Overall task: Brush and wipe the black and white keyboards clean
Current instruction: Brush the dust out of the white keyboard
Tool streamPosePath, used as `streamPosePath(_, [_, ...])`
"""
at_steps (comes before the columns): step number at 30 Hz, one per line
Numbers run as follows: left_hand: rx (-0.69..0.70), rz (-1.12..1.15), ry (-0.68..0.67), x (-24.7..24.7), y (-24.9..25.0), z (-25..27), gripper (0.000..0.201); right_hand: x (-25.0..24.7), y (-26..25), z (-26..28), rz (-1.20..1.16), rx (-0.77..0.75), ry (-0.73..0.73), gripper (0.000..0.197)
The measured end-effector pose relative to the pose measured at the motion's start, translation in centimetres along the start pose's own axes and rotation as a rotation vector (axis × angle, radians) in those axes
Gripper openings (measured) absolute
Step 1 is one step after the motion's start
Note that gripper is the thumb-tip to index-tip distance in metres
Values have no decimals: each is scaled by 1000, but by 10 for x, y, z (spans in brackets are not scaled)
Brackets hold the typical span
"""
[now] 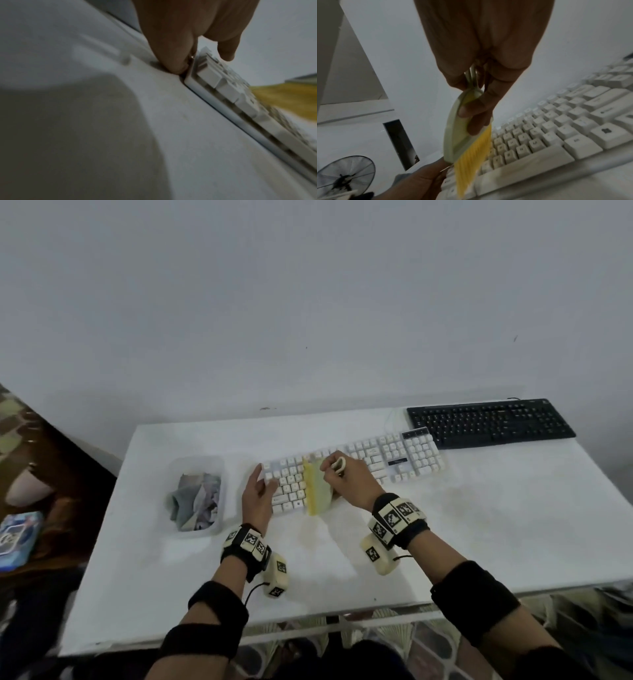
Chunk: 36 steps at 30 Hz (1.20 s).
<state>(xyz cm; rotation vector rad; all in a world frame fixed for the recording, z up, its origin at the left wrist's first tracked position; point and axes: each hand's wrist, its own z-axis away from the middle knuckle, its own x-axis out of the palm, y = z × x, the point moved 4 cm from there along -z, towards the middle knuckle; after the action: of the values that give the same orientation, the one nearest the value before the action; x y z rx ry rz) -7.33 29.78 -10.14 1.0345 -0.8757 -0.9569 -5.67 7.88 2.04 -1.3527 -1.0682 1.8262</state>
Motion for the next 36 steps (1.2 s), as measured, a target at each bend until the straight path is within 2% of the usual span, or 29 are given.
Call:
streamPosePath(3, [3,-46,-61,3,1,-1,63,-14,-2,0,-83,24,62,7])
streamPosePath(7, [11,-80,-41,13,13,-6,50,-29,-6,-5,-76,8,161,13])
streamPosePath(15, [52,-122,85,22,27,-6,46,-35,-15,-3,-58,-32,94,10])
streamPosePath(21, [101,-263,77,8,24,11,44,-35,-19,4,-34,-56,42,13])
streamPosePath(25, [110,-340,122,-1,11,31,42,-28,-10,7,-30,-59,3,12])
streamPosePath(30, [92,-627,188,-11,15,40,40,-21,-2,7,-60,-62,-24,9])
streamPosePath(36, [85,-808,155,-13,27,40,38,-13,5,4,-66,-40,-38,9])
